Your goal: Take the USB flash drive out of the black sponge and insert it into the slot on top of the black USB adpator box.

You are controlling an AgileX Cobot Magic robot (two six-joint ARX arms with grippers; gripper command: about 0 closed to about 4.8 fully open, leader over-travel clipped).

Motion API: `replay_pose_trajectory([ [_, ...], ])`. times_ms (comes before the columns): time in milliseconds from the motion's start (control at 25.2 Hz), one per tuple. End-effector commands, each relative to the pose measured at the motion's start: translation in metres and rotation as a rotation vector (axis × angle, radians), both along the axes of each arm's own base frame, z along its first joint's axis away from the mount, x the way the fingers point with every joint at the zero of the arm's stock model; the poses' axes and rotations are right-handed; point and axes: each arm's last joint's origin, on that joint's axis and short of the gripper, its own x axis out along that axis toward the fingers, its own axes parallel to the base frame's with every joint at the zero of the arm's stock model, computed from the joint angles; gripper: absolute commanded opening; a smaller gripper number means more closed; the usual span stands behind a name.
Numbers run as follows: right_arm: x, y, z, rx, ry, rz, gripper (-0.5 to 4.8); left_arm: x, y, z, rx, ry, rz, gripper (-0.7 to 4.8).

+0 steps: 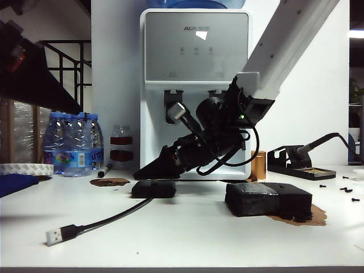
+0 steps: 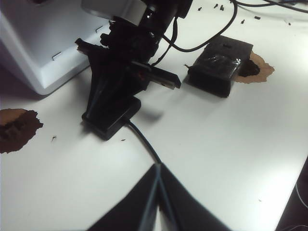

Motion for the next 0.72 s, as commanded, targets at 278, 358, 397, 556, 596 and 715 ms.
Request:
replay_pose_trajectory([
  [278, 0.006, -0.004, 0.001, -0.058, -0.039, -0.089, -0.04, 0.0, 0.0, -0.004, 0.014, -0.027, -0.028, -0.05],
  [358, 0.005, -0.004, -0.001, -0.031, -0.006, -0.057, -0.04, -0.001, 0.0, -0.008, 0.017, -0.022, -0.029, -0.05],
  [397, 0.004, -0.004, -0.002, -0.02, 0.012, -0.048, -0.04, 0.0, 0.0, -0.011, 0.02, -0.013, -0.029, -0.05],
  [556, 0.002, -0.004, -0.006, -0.037, 0.064, -0.05, -0.04, 0.007, -0.002, -0.03, 0.057, 0.068, -0.017, -0.05],
  [596, 0.001, -0.005, -0.007, -0.051, 0.068, -0.054, -0.04, 0.009, -0.002, -0.033, 0.06, 0.078, -0.014, -0.05],
  [715, -0.003, -0.006, -0.012, -0.124, 0.059, -0.058, -0.04, 0.016, 0.001, -0.04, 0.068, 0.09, 0.001, -0.05],
])
